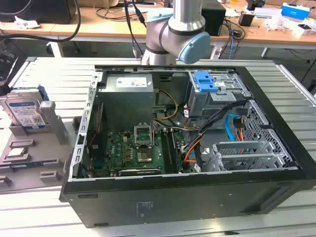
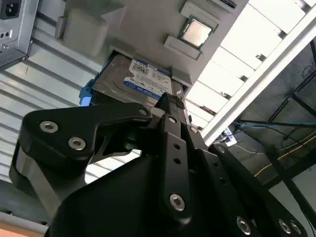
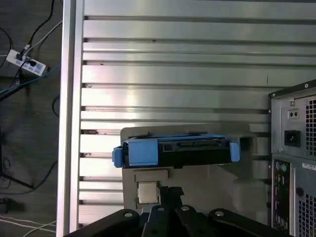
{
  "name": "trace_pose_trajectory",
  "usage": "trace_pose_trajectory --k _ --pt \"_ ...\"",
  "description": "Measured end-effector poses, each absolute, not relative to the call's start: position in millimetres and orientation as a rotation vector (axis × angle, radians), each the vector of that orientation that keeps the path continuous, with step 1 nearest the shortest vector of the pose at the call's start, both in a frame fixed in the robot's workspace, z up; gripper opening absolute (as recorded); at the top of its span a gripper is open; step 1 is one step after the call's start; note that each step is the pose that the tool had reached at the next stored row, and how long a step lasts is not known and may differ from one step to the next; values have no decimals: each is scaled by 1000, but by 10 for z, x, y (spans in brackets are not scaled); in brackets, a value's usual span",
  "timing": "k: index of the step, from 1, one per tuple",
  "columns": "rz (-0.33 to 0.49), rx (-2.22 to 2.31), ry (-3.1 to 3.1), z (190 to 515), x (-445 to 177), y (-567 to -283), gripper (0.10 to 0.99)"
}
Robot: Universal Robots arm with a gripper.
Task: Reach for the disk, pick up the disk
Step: 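Pick up the disk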
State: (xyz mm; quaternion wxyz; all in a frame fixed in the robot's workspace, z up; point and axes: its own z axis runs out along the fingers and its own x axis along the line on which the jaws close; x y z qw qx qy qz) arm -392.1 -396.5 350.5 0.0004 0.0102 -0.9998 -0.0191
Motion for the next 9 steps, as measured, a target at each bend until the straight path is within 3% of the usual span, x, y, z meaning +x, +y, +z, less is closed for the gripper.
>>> trace_pose_trajectory --k 9 --pt "-59 373 -3114 3505 -3921 -3965 106"
